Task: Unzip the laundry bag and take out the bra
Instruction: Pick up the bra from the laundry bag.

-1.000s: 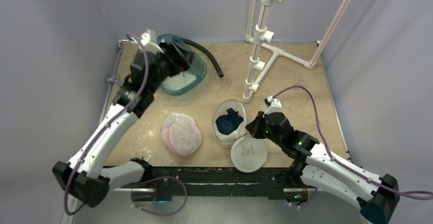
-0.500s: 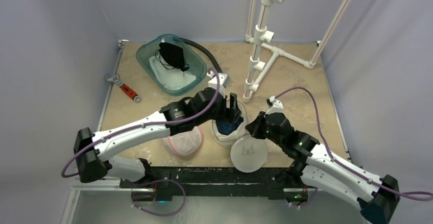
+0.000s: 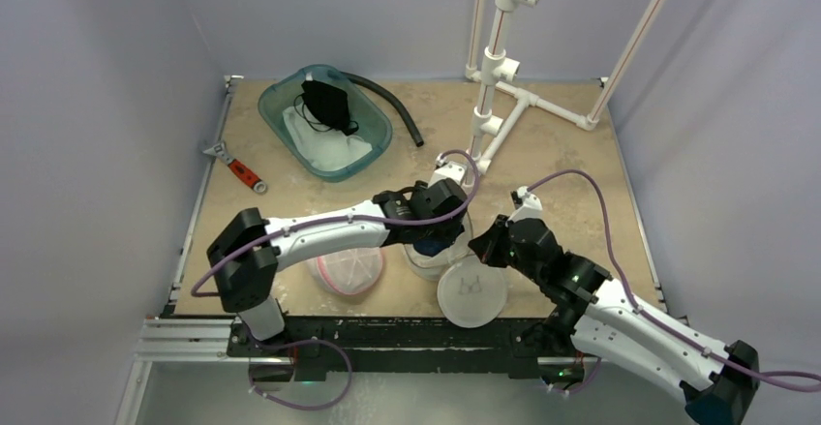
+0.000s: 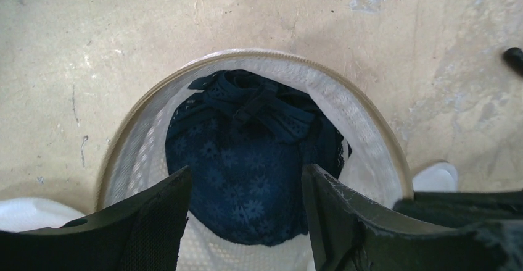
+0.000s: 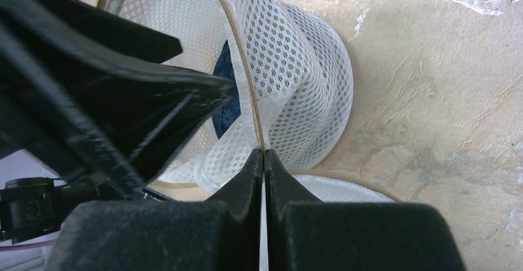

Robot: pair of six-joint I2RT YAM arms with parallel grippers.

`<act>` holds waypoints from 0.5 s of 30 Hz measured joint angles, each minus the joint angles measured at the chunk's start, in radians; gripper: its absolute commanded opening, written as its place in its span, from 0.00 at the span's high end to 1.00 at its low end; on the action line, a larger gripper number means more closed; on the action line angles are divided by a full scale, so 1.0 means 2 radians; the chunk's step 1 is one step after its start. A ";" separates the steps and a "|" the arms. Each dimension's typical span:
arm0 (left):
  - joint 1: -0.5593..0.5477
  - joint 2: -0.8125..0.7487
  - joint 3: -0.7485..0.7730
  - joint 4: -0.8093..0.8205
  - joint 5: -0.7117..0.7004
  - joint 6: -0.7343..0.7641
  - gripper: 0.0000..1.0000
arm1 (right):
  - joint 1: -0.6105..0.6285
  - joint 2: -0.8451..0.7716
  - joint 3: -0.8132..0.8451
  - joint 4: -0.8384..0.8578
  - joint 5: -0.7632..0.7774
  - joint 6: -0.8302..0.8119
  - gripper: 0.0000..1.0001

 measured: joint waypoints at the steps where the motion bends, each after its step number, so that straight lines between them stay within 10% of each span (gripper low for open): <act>1: 0.000 0.009 0.004 0.001 0.000 0.001 0.36 | 0.000 -0.001 0.000 0.000 0.000 0.000 1.00; 15: 0.014 0.100 0.020 0.002 0.003 -0.006 0.24 | 0.000 -0.004 -0.002 -0.001 -0.002 0.000 1.00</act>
